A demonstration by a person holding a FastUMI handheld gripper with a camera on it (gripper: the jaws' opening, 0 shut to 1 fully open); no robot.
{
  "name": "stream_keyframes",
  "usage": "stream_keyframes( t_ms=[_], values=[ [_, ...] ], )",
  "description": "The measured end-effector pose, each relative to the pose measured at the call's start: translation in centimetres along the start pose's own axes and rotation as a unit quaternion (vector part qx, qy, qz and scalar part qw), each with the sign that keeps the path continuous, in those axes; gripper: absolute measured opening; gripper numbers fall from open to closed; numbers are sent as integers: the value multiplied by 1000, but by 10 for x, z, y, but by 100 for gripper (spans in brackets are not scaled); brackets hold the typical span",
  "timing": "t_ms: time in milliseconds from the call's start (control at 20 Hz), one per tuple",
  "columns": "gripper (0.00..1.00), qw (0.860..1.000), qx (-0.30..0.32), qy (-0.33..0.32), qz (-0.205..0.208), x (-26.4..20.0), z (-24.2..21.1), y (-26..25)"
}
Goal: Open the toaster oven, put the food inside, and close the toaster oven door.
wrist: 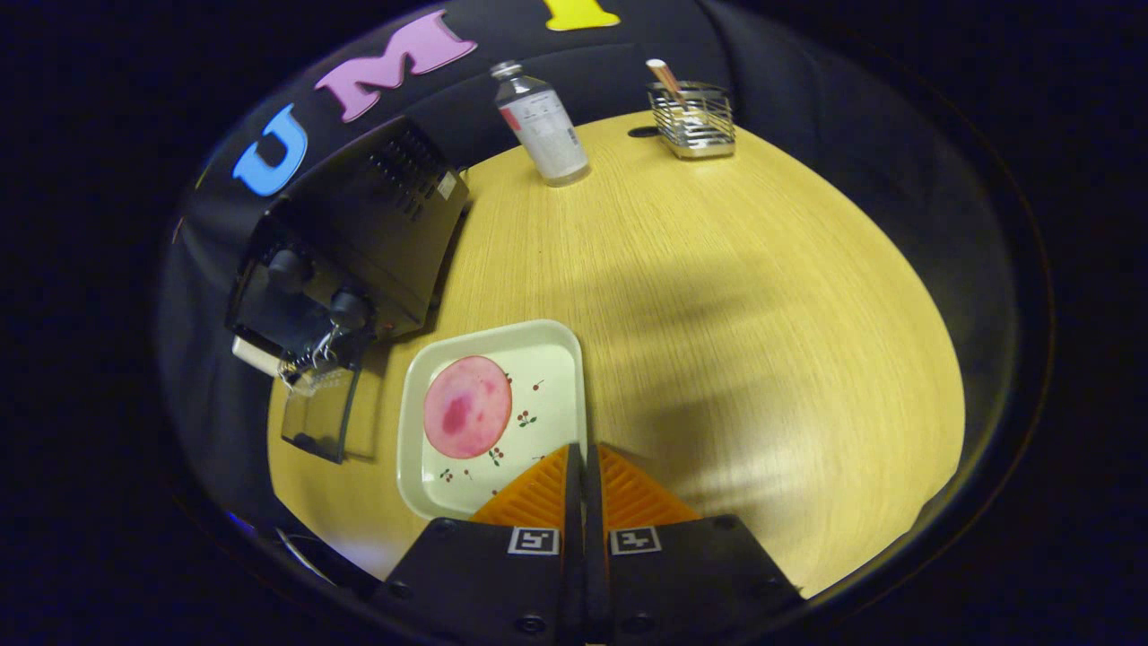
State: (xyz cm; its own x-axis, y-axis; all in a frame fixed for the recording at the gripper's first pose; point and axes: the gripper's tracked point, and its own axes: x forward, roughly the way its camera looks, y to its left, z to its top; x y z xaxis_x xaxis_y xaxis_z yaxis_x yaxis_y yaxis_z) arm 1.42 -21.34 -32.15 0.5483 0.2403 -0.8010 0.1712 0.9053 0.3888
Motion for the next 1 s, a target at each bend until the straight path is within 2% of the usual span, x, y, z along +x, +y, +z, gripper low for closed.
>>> stream_keyframes(
  t_ms=[400,700,1000],
  values=[
    [6,988,140,-29,63,-28,26,4],
    [6,978,192,-64,59,-64,36,-9],
    [6,973,205,-95,42,-99,17,-3]
  ],
)
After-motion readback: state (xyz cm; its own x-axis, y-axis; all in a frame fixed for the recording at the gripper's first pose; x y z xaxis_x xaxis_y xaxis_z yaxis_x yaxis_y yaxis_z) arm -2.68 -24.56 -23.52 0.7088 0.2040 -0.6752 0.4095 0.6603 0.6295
